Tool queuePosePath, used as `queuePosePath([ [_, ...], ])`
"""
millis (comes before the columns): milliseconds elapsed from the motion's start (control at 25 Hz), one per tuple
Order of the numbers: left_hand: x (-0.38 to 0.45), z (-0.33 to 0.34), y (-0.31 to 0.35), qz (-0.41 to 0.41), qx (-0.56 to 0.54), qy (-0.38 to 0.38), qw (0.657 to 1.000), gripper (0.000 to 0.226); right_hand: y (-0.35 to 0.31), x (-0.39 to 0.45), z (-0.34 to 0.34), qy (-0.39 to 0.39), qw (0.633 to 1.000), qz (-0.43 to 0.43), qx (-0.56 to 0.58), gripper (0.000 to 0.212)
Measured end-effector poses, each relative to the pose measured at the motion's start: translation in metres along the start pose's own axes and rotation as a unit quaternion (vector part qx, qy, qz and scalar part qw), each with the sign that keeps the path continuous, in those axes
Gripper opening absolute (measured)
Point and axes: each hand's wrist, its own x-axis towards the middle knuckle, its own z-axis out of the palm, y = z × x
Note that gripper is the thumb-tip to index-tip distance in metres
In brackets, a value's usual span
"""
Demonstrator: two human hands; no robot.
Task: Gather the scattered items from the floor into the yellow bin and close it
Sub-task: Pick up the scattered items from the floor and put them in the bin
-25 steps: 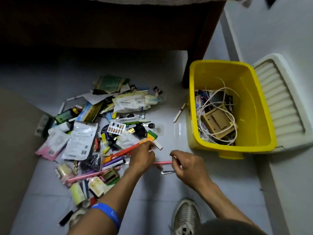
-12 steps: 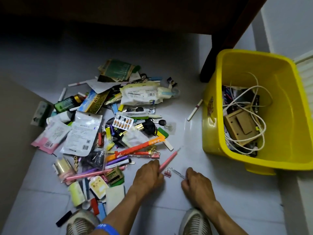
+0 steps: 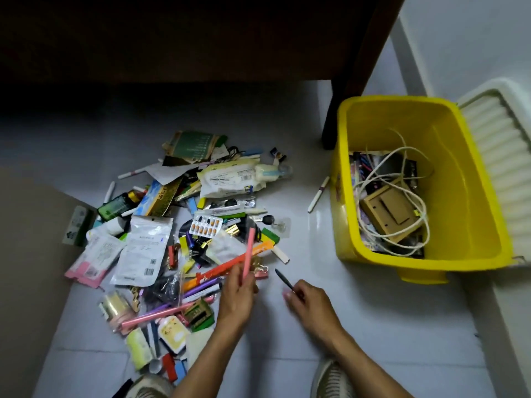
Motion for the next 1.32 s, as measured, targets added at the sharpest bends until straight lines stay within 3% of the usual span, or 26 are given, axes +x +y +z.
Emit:
queuePosePath([
  [40,0.000,0.003,0.026,0.004,-0.060,-0.008,0.998,0.018,-0.012,-0.007,-0.018,0.063,0.991,-0.006,0.120,0.026],
  [120,-0.001,0.020,0.087,0.033,-0.151,-0.053,0.987,0.026,-0.037,-0.015,-0.069,0.190,0.934,-0.025,0.302,0.025],
  [240,-0.013,0.059,0.177,0.065,-0.215,-0.151,0.963,0.025,-0.062,-0.012,-0.156,0.352,0.837,-0.007,0.420,0.016],
  [320,-0.025,0.079,0.213,0.063,-0.206,-0.206,0.955,0.023,-0.068,-0.004,-0.196,0.346,0.802,0.019,0.486,0.014],
  [400,-0.027,0.081,0.219,0.068,-0.175,-0.195,0.963,0.027,-0.070,0.004,-0.209,0.283,0.792,0.049,0.538,0.034],
  [480,-0.021,0.070,0.204,0.055,-0.155,-0.149,0.975,0.032,-0.068,0.009,-0.205,0.256,0.829,0.075,0.492,0.048],
  [600,-0.016,0.024,0.162,0.024,-0.148,-0.080,0.985,0.044,-0.084,0.008,-0.180,0.214,0.869,0.075,0.440,0.048],
  [840,-0.012,-0.075,0.068,-0.009,-0.110,0.035,0.993,0.040,-0.141,-0.003,-0.117,0.051,0.956,0.033,0.286,0.018],
  [1000,-0.013,-0.119,-0.003,-0.064,-0.047,0.132,0.988,0.030,-0.152,-0.006,-0.068,-0.049,0.982,0.019,0.182,0.017],
  [1120,-0.015,-0.135,-0.056,-0.115,0.005,0.212,0.971,0.024,-0.146,-0.001,-0.014,-0.132,0.989,-0.027,0.066,0.013],
  [1200,-0.011,-0.146,-0.083,-0.138,0.058,0.256,0.955,0.031,-0.135,0.007,0.029,-0.175,0.975,-0.121,-0.066,0.011],
  [1240,-0.009,-0.151,-0.093,-0.147,0.093,0.273,0.946,0.034,-0.129,0.008,0.050,-0.190,0.952,-0.180,-0.158,0.017],
  [1320,-0.006,-0.159,-0.112,-0.174,0.153,0.283,0.931,0.036,-0.116,0.007,0.089,-0.230,0.869,-0.306,-0.314,0.036],
])
